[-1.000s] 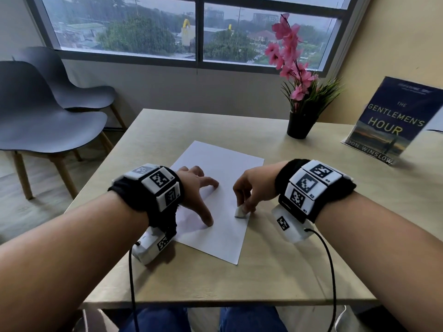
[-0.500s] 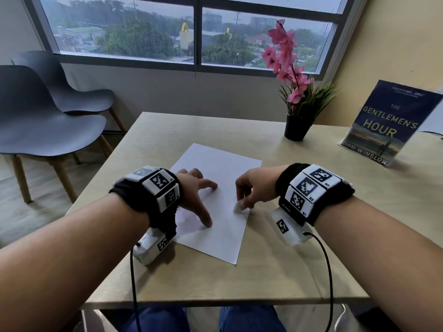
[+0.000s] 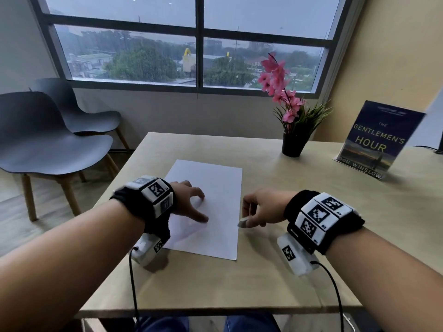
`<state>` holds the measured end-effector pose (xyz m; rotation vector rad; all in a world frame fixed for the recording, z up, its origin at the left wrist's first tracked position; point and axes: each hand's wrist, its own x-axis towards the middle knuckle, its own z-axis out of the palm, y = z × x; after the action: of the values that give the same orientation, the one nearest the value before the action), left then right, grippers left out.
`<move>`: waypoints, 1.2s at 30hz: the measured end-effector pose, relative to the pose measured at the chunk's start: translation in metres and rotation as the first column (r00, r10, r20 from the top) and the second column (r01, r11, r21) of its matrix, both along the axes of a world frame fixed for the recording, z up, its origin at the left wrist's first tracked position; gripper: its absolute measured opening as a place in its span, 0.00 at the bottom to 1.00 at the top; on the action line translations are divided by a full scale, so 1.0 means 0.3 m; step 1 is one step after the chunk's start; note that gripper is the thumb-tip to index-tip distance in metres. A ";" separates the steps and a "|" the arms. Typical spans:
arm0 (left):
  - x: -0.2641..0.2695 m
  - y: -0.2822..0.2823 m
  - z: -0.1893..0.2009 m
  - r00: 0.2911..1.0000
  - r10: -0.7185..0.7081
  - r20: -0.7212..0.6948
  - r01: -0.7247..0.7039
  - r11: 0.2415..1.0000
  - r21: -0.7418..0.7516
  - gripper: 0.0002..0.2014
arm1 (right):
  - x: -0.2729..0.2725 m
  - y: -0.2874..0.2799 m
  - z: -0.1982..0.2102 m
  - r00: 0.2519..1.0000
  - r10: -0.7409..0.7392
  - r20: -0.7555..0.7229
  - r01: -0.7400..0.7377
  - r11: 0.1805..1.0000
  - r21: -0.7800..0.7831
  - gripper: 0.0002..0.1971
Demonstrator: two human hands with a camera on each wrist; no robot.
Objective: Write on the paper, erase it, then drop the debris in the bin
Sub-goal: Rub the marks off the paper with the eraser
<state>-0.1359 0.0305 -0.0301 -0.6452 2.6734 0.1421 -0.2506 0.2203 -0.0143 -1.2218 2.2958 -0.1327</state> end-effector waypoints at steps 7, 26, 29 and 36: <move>0.027 -0.111 0.040 0.933 0.338 -0.124 -0.350 0.933 -0.088 0.28 | 0.062 -0.025 -0.008 0.997 0.049 -0.053 -0.048 0.999 0.016 0.12; 0.013 -0.154 0.019 0.876 0.463 -0.134 -0.461 0.886 0.048 0.26 | 0.092 -0.042 -0.019 0.994 0.081 -0.075 -0.079 0.997 0.019 0.12; 0.013 -0.148 0.017 0.875 0.469 -0.123 -0.461 0.883 0.084 0.25 | 0.093 -0.044 -0.020 0.994 0.080 -0.068 -0.080 0.997 0.016 0.13; -0.007 -0.143 0.011 0.867 0.484 -0.119 -0.467 0.872 0.147 0.27 | 0.090 -0.046 -0.025 0.995 0.077 -0.056 -0.077 0.997 -0.001 0.12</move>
<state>-0.1380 -0.0125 -0.0268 -1.2949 2.5626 0.4918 -0.2236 0.2064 -0.0219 -1.3294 2.2928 -0.0746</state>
